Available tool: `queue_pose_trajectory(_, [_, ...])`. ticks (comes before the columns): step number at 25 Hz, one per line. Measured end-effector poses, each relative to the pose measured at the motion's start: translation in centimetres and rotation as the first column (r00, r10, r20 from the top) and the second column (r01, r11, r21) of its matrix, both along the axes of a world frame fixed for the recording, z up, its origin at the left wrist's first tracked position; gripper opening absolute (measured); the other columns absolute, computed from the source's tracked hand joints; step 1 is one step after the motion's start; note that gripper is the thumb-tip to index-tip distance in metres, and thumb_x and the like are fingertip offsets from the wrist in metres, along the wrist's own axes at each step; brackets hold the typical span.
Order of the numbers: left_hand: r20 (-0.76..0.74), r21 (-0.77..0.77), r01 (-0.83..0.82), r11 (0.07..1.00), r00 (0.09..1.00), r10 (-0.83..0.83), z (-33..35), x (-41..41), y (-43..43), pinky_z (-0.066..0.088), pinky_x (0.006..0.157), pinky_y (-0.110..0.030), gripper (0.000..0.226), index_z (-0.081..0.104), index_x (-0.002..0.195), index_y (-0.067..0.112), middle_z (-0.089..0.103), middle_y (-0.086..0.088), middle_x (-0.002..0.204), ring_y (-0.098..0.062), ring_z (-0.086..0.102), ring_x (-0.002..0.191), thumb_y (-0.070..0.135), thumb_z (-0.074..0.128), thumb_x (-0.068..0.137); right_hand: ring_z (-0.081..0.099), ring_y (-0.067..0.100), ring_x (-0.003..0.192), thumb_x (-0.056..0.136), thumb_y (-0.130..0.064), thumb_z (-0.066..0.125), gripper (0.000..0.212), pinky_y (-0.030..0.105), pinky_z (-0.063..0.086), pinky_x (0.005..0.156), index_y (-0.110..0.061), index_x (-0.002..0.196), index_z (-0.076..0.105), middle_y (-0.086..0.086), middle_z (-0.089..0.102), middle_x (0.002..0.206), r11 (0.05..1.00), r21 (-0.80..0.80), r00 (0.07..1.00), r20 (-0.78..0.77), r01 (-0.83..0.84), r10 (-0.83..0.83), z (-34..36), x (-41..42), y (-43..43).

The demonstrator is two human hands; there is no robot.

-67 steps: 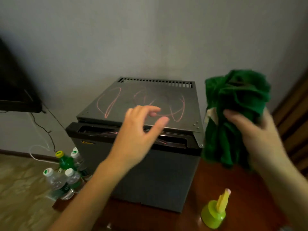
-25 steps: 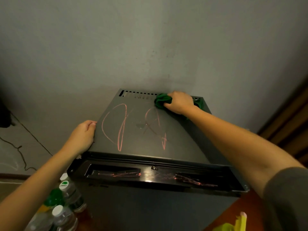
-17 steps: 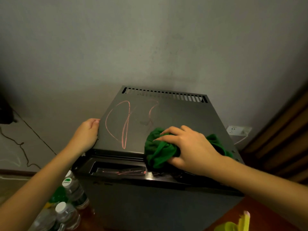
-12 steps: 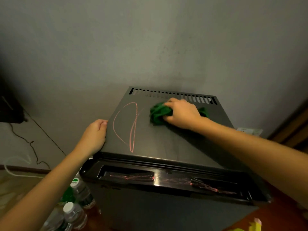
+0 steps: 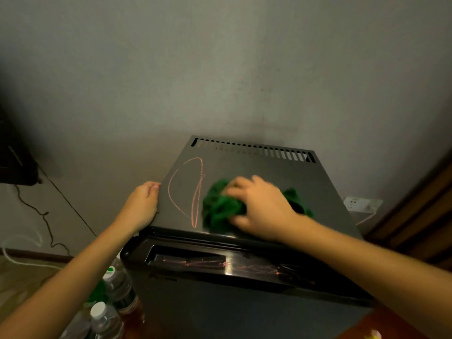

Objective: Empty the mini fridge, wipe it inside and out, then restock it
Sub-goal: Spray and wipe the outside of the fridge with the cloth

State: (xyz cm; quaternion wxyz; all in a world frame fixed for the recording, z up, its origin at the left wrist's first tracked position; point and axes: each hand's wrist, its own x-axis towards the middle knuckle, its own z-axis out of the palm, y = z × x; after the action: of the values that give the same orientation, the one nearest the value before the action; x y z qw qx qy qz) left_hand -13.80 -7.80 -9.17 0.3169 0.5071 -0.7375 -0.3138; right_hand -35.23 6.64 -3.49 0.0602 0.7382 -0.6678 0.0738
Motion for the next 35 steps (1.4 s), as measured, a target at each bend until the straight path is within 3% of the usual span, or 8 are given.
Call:
queue_pose_trajectory(4, [0.019, -0.011, -0.013, 1.000, 1.000, 0.013, -0.1, -0.2, -0.2, 0.034, 0.066, -0.028, 0.032, 0.057, 0.118, 0.001, 0.057, -0.010, 0.101, -0.021, 0.051, 0.088, 0.013, 0.031, 0.102, 0.049, 0.018, 0.096, 0.082, -0.050, 0.055, 0.047, 0.030, 0.043, 0.072, -0.044, 0.128, 0.051, -0.018, 0.051, 0.128, 0.994, 0.030, 0.992, 0.061, -0.109, 0.107, 0.2, 1.1, 3.2])
queue_pose_trajectory(7, [0.019, -0.013, -0.024, 1.000, 1.000, 0.024, 0.1, -0.3, -0.4, 0.034, 0.058, -0.026, 0.030, 0.058, 0.113, 0.003, 0.057, -0.009, 0.098, -0.016, 0.050, 0.079, 0.013, 0.031, 0.102, 0.051, 0.025, 0.107, 0.083, -0.047, 0.057, 0.047, 0.036, 0.046, 0.082, -0.038, 0.129, 0.052, -0.007, 0.053, 0.127, 0.999, -0.005, 0.999, 0.011, 0.044, -0.044, 0.4, -0.5, -5.9])
queue_pose_trajectory(10, [0.008, -0.001, -0.024, 1.000, 1.000, 0.024, 0.0, -0.3, -0.4, 0.034, 0.065, -0.027, 0.030, 0.058, 0.112, 0.003, 0.060, -0.012, 0.103, -0.019, 0.052, 0.085, 0.013, 0.031, 0.102, 0.053, 0.033, 0.107, 0.086, -0.048, 0.056, 0.042, 0.039, 0.046, 0.076, -0.030, 0.123, 0.058, 0.003, 0.058, 0.118, 0.965, 0.012, 0.965, 0.030, 0.261, -0.262, 0.2, -2.5, -16.2])
queue_pose_trajectory(14, [0.006, 0.006, -0.036, 0.999, 0.999, 0.036, 0.3, -0.3, -0.3, 0.032, 0.068, -0.026, 0.030, 0.059, 0.110, 0.002, 0.062, -0.016, 0.107, -0.020, 0.052, 0.089, 0.011, 0.032, 0.102, 0.051, 0.036, 0.108, 0.088, -0.047, 0.054, 0.043, 0.044, 0.046, 0.081, -0.023, 0.122, 0.058, 0.009, 0.059, 0.118, 0.910, 0.027, 0.910, 0.001, 0.414, -0.415, 0.0, -1.4, -19.6])
queue_pose_trajectory(19, [-0.052, 0.045, -0.011, 0.999, 0.999, 0.013, 0.0, 0.0, -0.1, 0.035, 0.073, -0.026, 0.033, 0.057, 0.117, 0.000, 0.060, -0.018, 0.113, -0.020, 0.051, 0.093, 0.014, 0.030, 0.103, 0.048, 0.028, 0.109, 0.084, -0.048, 0.056, 0.050, 0.039, 0.045, 0.087, -0.032, 0.131, 0.051, -0.002, 0.052, 0.129, 0.998, -0.002, 0.998, -0.017, 0.056, -0.056, -0.2, 3.1, -7.2])
queue_pose_trajectory(23, [-0.058, 0.045, -0.003, 0.999, 0.998, 0.006, -0.3, -0.1, -0.4, 0.034, 0.072, -0.026, 0.034, 0.056, 0.120, 0.000, 0.059, -0.016, 0.112, -0.023, 0.052, 0.095, 0.015, 0.030, 0.103, 0.047, 0.020, 0.100, 0.083, -0.052, 0.052, 0.047, 0.034, 0.043, 0.077, -0.043, 0.130, 0.049, -0.015, 0.051, 0.129, 0.985, 0.010, 0.984, 0.040, -0.175, 0.174, -0.4, 5.4, 1.4])
queue_pose_trajectory(28, [-0.061, 0.033, -0.008, 0.999, 0.998, 0.010, -0.4, -0.2, -0.6, 0.033, 0.063, -0.027, 0.030, 0.057, 0.112, 0.005, 0.056, -0.005, 0.097, -0.019, 0.053, 0.089, 0.016, 0.030, 0.103, 0.051, 0.029, 0.108, 0.084, -0.046, 0.057, 0.044, 0.038, 0.045, 0.084, -0.035, 0.127, 0.054, -0.001, 0.054, 0.125, 0.998, -0.009, 0.998, -0.008, 0.054, -0.054, 0.2, 3.6, -11.2])
queue_pose_trajectory(35, [-0.126, 0.048, -0.030, 0.998, 0.991, 0.036, 0.0, 0.1, -0.1, 0.037, 0.077, -0.025, 0.035, 0.059, 0.116, 0.002, 0.060, -0.011, 0.110, -0.020, 0.054, 0.099, 0.017, 0.029, 0.103, 0.051, 0.036, 0.106, 0.088, -0.047, 0.054, 0.041, 0.046, 0.046, 0.085, -0.022, 0.120, 0.059, 0.009, 0.058, 0.117, 0.924, 0.023, 0.924, -0.005, 0.382, -0.382, 0.0, 2.3, -22.2])
